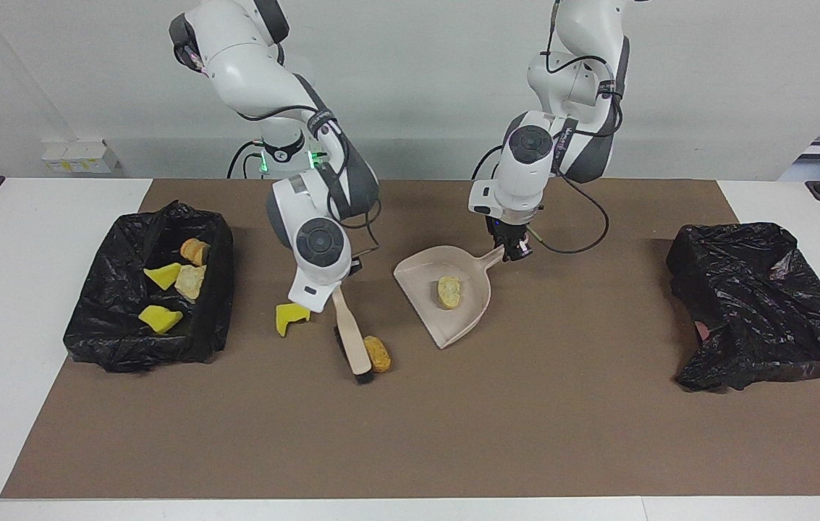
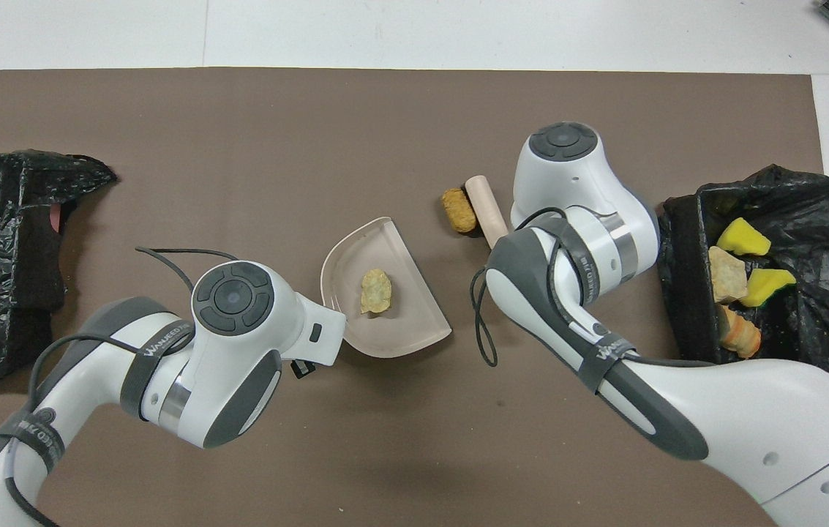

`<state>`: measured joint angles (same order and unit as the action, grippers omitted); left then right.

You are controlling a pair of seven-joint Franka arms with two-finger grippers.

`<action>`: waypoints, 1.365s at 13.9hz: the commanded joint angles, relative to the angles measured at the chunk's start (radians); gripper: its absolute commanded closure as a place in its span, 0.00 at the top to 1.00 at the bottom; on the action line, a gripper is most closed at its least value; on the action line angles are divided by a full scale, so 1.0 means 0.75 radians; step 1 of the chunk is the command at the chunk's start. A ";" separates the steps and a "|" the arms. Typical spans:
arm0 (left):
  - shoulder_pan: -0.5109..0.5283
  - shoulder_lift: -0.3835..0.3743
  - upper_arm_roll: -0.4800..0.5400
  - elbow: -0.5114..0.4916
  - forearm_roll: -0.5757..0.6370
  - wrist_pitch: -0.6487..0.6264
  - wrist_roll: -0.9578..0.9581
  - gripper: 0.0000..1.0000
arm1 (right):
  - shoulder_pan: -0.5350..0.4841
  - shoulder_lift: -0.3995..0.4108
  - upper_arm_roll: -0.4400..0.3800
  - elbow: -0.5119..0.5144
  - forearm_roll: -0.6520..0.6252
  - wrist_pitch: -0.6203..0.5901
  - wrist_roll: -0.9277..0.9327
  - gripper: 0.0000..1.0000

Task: Sweep and dump trash in bin
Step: 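Sweep the sponge and bread into the dustpan with the right gripper's brush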

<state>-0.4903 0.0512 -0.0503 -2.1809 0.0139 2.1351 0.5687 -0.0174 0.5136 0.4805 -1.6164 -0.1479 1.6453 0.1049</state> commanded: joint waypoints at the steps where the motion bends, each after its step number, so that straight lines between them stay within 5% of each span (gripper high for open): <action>1: -0.017 -0.052 0.022 -0.064 0.014 0.006 -0.028 0.00 | -0.018 -0.057 0.152 -0.119 0.034 -0.007 0.103 0.00; 5: -0.005 -0.050 0.022 -0.066 0.014 0.021 -0.022 0.00 | -0.032 -0.108 0.331 -0.131 0.056 -0.040 0.298 0.00; 11: -0.003 -0.048 0.022 -0.066 0.014 0.068 0.064 0.00 | -0.310 -0.367 0.325 -0.160 0.107 -0.283 0.228 0.00; 14: -0.011 -0.048 0.022 -0.066 0.014 0.066 0.101 0.00 | -0.451 -0.447 0.321 -0.293 0.062 -0.186 0.226 0.00; 17: -0.019 -0.048 0.022 -0.066 0.014 0.060 0.093 0.00 | -0.610 -0.600 0.319 -0.579 0.040 0.145 0.210 0.00; 19: -0.023 -0.048 0.022 -0.066 0.014 0.054 0.093 0.00 | -0.662 -0.628 0.312 -0.622 -0.029 0.171 0.194 0.00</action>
<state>-0.4912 0.0462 -0.0427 -2.1940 0.0146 2.1612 0.6251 -0.4689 0.1311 0.7102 -1.9970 -0.1344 1.7267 0.2858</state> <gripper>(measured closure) 0.687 0.736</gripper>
